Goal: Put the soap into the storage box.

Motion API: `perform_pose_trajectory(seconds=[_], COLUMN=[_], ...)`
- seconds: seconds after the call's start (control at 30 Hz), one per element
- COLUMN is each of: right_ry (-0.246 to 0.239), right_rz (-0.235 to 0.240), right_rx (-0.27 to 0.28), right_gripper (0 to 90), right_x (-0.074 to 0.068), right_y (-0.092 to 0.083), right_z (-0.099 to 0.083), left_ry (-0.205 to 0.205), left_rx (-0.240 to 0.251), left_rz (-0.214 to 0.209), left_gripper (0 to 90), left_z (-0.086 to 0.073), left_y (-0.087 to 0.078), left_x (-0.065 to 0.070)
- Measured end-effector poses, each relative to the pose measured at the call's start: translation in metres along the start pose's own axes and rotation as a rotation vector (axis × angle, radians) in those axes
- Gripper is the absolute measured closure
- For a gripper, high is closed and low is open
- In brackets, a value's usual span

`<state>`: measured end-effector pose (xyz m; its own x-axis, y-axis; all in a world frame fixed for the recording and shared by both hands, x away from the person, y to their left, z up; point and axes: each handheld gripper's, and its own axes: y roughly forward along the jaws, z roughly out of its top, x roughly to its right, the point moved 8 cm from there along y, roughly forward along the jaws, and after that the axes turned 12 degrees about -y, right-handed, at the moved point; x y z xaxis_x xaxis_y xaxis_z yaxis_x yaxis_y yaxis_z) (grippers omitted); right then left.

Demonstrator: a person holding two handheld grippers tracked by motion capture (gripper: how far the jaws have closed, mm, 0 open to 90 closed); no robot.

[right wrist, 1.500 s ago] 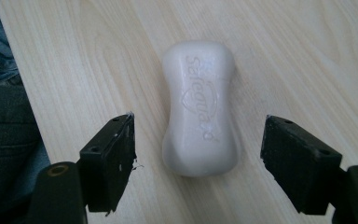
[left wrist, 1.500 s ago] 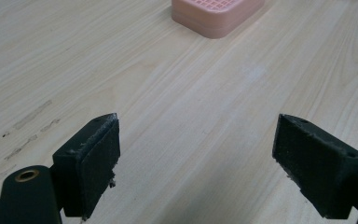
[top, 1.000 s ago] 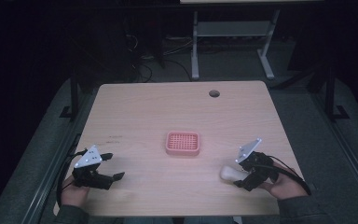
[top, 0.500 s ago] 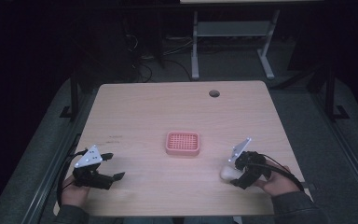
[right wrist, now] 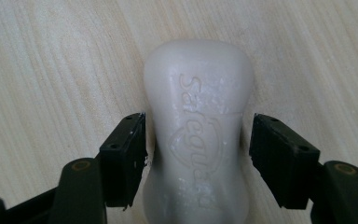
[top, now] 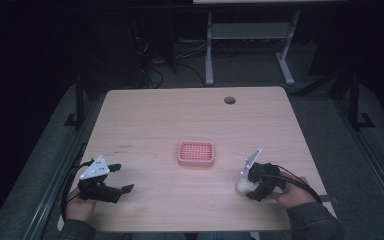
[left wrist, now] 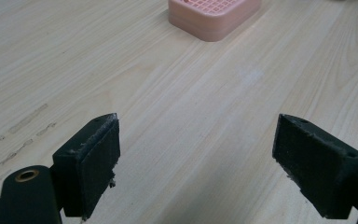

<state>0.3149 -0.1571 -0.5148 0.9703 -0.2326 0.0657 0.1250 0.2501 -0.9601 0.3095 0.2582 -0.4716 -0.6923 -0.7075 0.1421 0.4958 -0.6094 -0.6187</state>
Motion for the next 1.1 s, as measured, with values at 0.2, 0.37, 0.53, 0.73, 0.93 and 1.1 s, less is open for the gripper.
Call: perform_pose_trajectory(seconds=[0.2, 0.37, 0.53, 0.73, 0.93, 1.1], right_ry=[-0.004, -0.002, 0.002, 0.006, 0.006, -0.012], right_rz=[0.007, 0.011, 0.022, 0.018, 0.015, 0.009], right_rx=[-0.020, -0.017, -0.005, 0.012, 0.019, 0.004], right_gripper=[41.3, 42.9, 46.0, 47.5, 48.5, 48.8], right_x=[0.0004, 0.0004, -0.0010, -0.0002, 0.0004, -0.0018], right_y=[0.0030, 0.0035, 0.0044, 0.0041, 0.0035, 0.0007], right_z=[-0.0016, -0.0018, -0.0016, -0.0026, -0.0030, -0.0032], left_ry=[0.000, -0.002, -0.002, -0.001, -0.002, 0.001], left_rx=[0.000, 0.002, 0.001, 0.001, 0.002, 0.000], left_rz=[0.000, -0.001, -0.003, -0.002, -0.003, -0.002], left_gripper=[14.8, 14.8, 14.8, 14.8, 14.8, 14.8], left_z=[0.0001, 0.0003, 0.0003, 0.0003, 0.0004, 0.0004], left_y=[-0.0005, -0.0003, -0.0002, -0.0003, -0.0004, -0.0008], left_x=[-0.0003, 0.0000, 0.0000, -0.0001, 0.0000, -0.0003])
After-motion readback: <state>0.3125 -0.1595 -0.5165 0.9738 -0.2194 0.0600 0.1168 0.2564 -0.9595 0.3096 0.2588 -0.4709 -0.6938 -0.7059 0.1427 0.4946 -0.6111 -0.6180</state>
